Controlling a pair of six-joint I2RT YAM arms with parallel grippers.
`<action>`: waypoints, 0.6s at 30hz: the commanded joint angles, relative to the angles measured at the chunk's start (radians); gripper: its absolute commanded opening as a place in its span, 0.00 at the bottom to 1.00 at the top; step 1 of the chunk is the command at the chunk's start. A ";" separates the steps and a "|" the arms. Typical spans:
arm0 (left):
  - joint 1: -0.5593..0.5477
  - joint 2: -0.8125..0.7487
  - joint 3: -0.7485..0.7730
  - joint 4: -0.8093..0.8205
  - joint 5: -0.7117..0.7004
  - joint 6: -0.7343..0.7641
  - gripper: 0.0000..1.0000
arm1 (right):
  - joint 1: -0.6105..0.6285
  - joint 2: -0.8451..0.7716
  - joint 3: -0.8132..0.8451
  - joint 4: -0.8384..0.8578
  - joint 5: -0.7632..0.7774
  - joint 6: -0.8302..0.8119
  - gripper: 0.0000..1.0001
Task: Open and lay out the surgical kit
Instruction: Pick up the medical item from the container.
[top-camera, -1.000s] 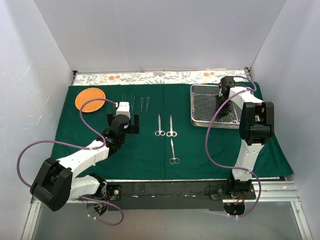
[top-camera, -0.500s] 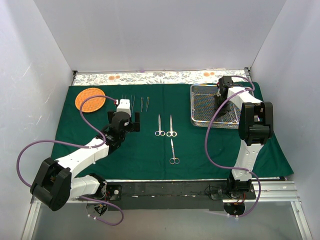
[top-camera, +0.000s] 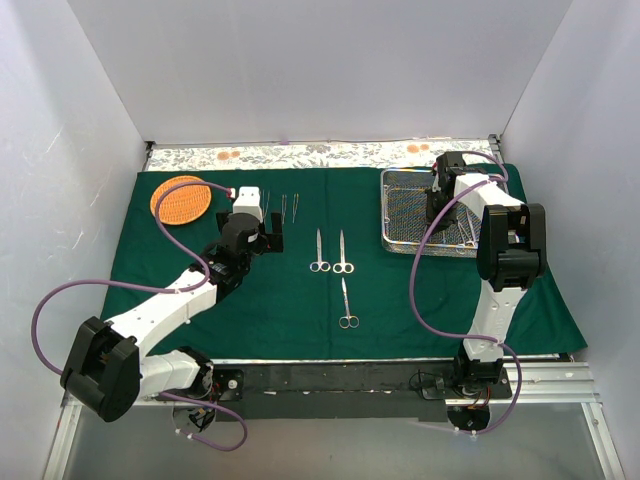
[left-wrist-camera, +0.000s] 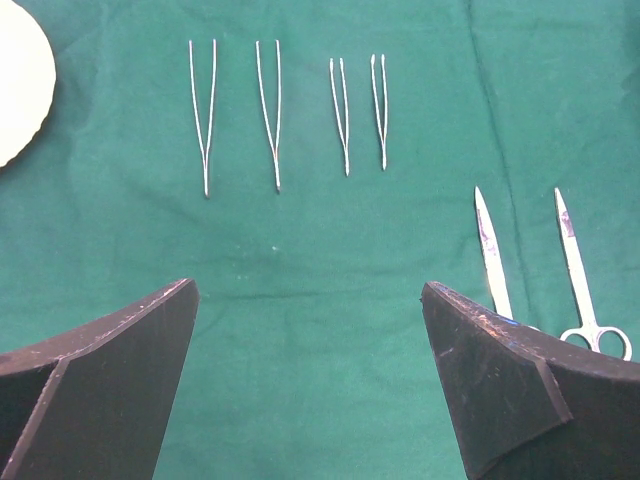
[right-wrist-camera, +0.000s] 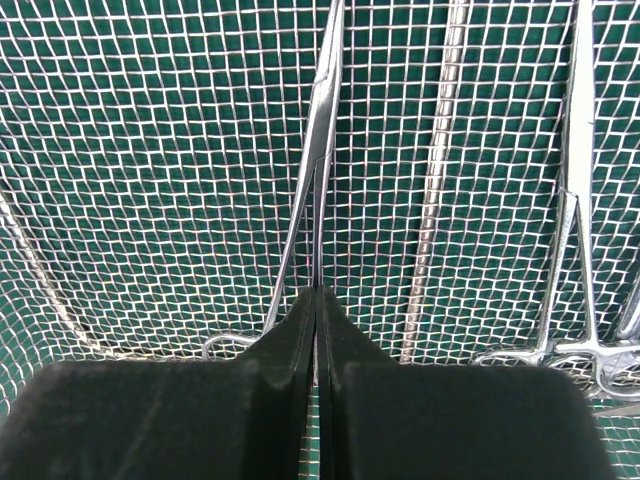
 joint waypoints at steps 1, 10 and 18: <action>-0.006 0.000 0.038 -0.025 0.011 -0.011 0.95 | 0.003 -0.043 0.014 0.028 -0.015 0.029 0.09; -0.004 0.002 0.036 -0.028 0.022 -0.021 0.95 | 0.006 -0.060 0.005 0.020 0.020 0.034 0.30; -0.006 0.006 0.038 -0.028 0.023 -0.018 0.95 | 0.024 -0.038 -0.025 0.041 0.040 0.039 0.31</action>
